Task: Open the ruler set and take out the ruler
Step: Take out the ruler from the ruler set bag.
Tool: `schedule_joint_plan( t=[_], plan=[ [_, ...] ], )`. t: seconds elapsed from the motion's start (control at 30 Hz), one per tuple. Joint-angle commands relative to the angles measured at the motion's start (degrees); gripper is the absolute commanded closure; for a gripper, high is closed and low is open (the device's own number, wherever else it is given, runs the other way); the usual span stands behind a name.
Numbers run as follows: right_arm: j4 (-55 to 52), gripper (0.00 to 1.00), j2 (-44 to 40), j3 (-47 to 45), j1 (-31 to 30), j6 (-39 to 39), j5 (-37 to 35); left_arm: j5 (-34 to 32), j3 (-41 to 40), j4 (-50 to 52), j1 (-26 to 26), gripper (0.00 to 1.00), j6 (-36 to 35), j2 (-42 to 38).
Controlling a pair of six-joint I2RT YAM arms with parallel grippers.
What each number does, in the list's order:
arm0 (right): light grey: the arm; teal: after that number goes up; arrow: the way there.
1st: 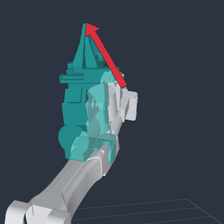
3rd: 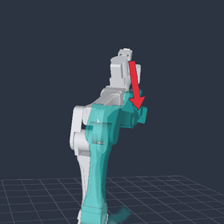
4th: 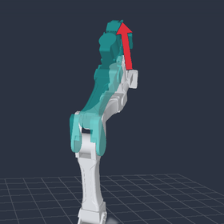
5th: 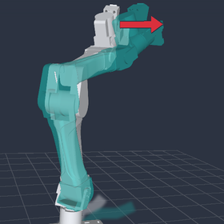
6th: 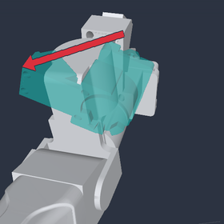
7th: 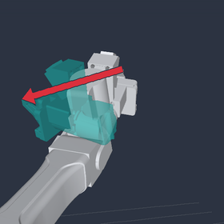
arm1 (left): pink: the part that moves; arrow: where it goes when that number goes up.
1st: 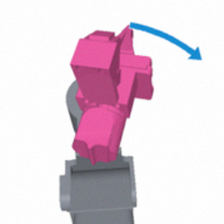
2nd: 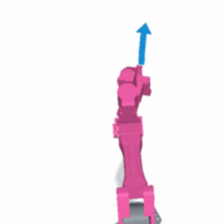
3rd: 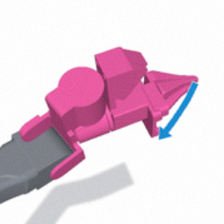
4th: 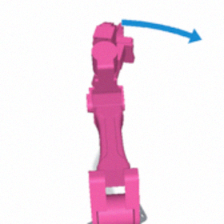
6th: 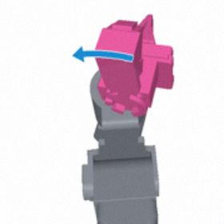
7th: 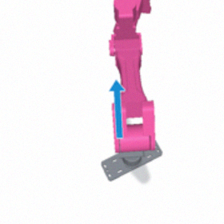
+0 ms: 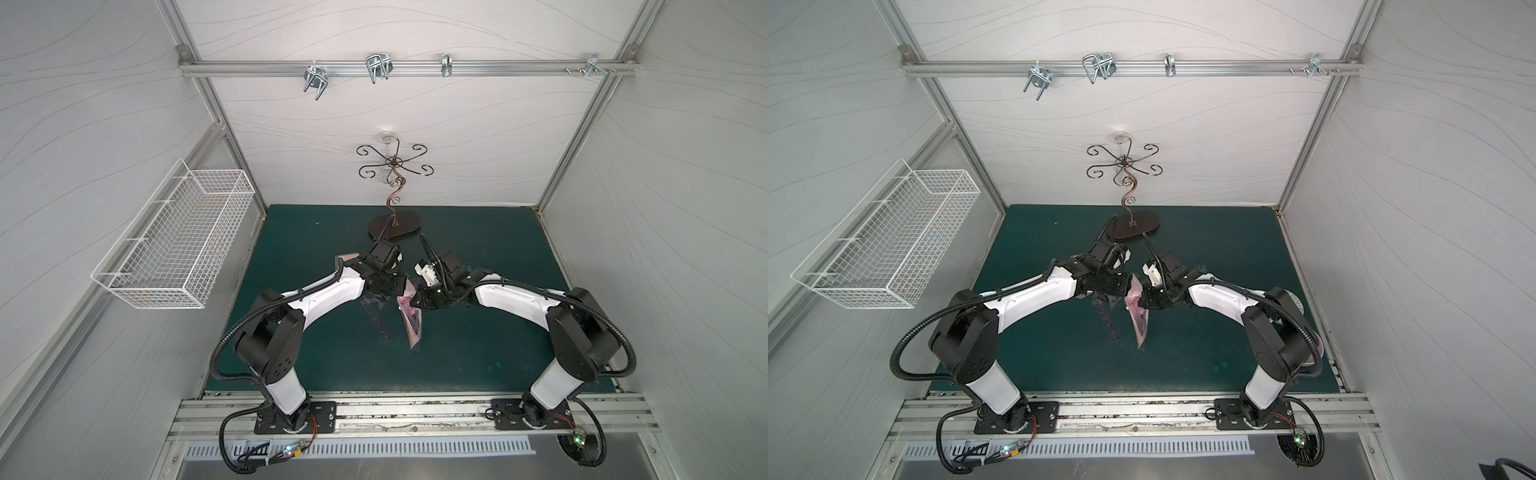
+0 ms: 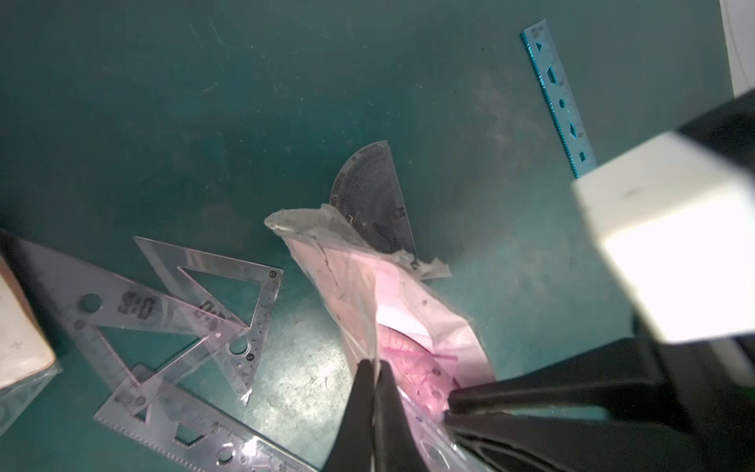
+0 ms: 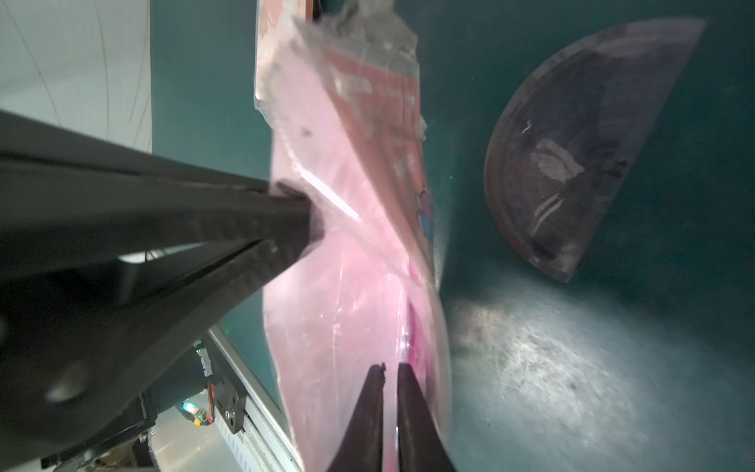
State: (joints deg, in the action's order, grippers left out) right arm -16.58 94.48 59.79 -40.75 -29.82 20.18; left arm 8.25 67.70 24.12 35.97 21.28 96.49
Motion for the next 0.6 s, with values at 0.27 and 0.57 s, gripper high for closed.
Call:
schedule_joint_plan(
  t=[0.27,0.57],
  plan=[
    [-6.88,0.81,-0.09,2.11,-0.51,4.03,-5.49,-0.25,2.23,-0.22,0.17,1.00,-1.06,0.10],
    [-6.46,0.71,2.44,3.38,-1.76,4.06,-6.59,0.24,1.27,-1.63,0.19,1.00,-0.71,-0.37]
  ],
)
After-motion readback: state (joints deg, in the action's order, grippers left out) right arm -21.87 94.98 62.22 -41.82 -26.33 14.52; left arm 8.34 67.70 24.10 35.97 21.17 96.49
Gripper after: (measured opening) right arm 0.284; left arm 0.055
